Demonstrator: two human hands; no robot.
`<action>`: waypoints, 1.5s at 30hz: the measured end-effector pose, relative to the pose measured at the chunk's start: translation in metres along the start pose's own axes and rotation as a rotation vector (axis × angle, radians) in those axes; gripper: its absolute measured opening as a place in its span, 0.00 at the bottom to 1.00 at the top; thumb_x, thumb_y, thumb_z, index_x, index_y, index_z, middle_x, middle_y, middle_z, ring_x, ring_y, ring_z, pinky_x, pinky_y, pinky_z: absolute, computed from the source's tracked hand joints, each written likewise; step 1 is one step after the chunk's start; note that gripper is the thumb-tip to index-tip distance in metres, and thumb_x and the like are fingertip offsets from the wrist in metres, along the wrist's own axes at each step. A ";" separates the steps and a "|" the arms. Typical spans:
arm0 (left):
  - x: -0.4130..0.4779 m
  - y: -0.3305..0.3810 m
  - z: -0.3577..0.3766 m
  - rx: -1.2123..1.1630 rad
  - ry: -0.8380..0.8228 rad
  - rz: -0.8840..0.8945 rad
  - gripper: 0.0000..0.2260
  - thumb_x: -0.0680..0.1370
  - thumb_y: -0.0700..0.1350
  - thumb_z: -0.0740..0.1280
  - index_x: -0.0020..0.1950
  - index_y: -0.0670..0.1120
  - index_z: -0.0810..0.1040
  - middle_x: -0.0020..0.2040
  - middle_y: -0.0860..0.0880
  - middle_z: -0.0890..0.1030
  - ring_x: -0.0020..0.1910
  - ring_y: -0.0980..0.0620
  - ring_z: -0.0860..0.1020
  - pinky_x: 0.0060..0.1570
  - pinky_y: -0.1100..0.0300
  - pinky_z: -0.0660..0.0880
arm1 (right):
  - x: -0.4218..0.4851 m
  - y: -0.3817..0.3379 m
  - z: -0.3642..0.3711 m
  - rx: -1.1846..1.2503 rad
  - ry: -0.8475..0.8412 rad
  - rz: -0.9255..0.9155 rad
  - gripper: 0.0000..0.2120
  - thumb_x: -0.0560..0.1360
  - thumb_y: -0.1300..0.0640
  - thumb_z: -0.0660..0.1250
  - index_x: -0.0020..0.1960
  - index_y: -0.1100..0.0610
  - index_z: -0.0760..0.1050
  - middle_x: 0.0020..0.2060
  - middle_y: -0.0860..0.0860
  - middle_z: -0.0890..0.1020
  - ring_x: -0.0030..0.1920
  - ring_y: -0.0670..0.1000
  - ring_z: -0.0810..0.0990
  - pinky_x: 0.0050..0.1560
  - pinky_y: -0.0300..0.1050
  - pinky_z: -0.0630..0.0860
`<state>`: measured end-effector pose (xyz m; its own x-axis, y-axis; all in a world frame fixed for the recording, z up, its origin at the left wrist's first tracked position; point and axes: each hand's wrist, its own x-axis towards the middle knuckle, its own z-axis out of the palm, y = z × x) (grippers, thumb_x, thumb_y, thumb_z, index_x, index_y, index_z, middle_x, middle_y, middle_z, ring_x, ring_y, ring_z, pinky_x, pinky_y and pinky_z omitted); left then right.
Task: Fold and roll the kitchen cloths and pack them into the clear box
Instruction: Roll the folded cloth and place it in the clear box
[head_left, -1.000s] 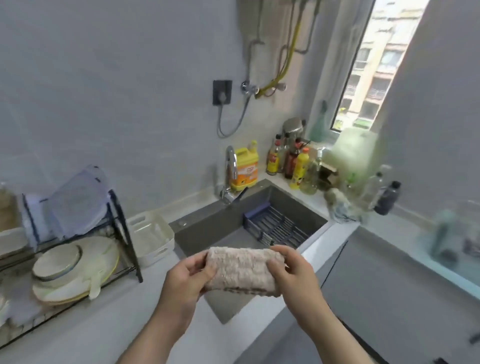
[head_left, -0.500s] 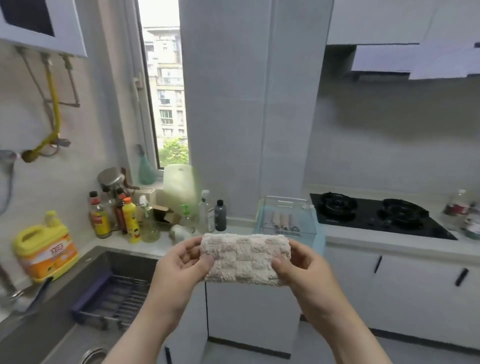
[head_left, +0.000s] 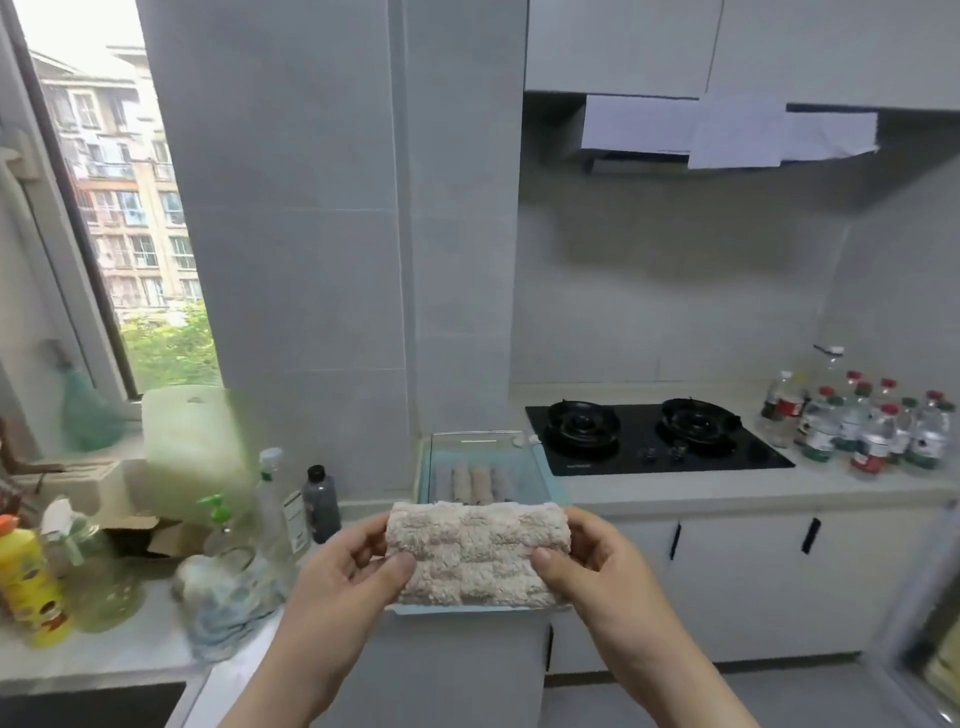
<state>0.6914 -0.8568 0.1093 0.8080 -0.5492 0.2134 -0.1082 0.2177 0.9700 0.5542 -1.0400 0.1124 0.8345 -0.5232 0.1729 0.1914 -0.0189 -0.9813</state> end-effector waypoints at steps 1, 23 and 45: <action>0.017 -0.004 -0.004 -0.026 0.004 0.002 0.14 0.73 0.31 0.70 0.53 0.47 0.83 0.48 0.43 0.85 0.45 0.49 0.83 0.44 0.62 0.80 | 0.017 0.001 0.005 -0.003 -0.008 0.001 0.20 0.65 0.60 0.70 0.57 0.60 0.79 0.45 0.55 0.85 0.39 0.46 0.79 0.35 0.37 0.75; 0.264 -0.087 0.004 -0.362 0.100 -0.245 0.09 0.74 0.29 0.65 0.51 0.40 0.77 0.44 0.42 0.84 0.42 0.49 0.83 0.43 0.56 0.81 | 0.233 0.065 0.000 -0.155 -0.106 0.193 0.26 0.65 0.63 0.71 0.61 0.49 0.74 0.54 0.52 0.82 0.51 0.50 0.82 0.47 0.42 0.78; 0.388 -0.223 0.027 0.230 0.370 -0.461 0.04 0.79 0.36 0.65 0.44 0.41 0.77 0.43 0.42 0.79 0.41 0.47 0.79 0.43 0.55 0.79 | 0.401 0.186 -0.086 -0.805 -0.634 0.490 0.35 0.69 0.56 0.70 0.72 0.41 0.60 0.60 0.48 0.70 0.48 0.46 0.78 0.41 0.34 0.73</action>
<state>1.0136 -1.1405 -0.0214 0.9436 -0.2212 -0.2463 0.2098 -0.1760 0.9618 0.8805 -1.3267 -0.0079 0.8831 -0.1037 -0.4576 -0.4244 -0.5926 -0.6847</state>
